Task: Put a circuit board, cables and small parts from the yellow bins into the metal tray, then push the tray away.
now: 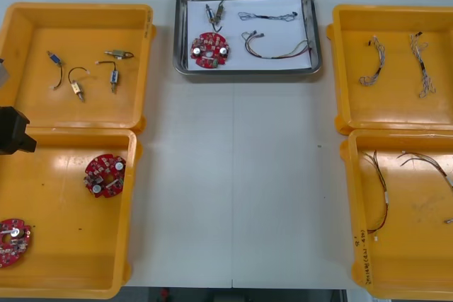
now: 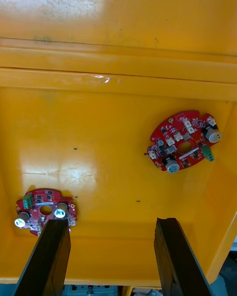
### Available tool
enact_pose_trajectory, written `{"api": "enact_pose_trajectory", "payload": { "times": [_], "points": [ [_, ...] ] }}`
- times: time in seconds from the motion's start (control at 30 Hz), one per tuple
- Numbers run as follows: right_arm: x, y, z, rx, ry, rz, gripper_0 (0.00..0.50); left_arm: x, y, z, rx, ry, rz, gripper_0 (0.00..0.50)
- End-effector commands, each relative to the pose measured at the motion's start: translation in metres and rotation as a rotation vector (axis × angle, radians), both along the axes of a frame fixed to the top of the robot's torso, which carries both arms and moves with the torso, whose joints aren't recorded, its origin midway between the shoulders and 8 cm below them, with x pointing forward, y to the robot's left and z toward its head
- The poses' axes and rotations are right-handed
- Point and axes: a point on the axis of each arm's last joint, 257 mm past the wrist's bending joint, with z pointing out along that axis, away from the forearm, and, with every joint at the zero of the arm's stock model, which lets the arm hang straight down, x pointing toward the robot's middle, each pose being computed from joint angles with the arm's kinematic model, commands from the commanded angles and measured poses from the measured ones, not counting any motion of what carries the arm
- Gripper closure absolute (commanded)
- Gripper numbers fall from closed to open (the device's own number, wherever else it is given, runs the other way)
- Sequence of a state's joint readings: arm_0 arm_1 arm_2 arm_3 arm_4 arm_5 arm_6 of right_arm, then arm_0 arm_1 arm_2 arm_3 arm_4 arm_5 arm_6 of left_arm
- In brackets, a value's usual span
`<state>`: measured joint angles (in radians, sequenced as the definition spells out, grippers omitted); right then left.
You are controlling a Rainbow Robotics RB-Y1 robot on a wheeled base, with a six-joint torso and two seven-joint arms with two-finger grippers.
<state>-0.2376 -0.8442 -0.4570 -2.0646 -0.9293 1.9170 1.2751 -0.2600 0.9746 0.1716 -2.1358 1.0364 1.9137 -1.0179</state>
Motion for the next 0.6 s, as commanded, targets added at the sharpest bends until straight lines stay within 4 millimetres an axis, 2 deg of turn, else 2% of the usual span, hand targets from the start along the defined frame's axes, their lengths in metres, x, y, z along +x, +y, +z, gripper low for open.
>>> {"api": "enact_pose_trajectory", "payload": {
  "times": [0.03, 0.23, 0.6],
  "points": [
    [-0.015, -0.021, -0.001, -0.025, 0.019, -0.037, 0.000, -0.004, 0.014, 0.013, 0.052, -0.018, -0.007, 0.000],
    [-0.023, -0.013, -0.022, 0.004, 0.061, -0.031, 0.000, -0.004, 0.014, 0.013, 0.052, -0.018, -0.007, 0.000],
    [-0.034, -0.007, -0.040, -0.033, 0.100, -0.015, 0.000, -0.004, 0.014, 0.013, 0.052, -0.018, -0.007, 0.000]
  ]
}}
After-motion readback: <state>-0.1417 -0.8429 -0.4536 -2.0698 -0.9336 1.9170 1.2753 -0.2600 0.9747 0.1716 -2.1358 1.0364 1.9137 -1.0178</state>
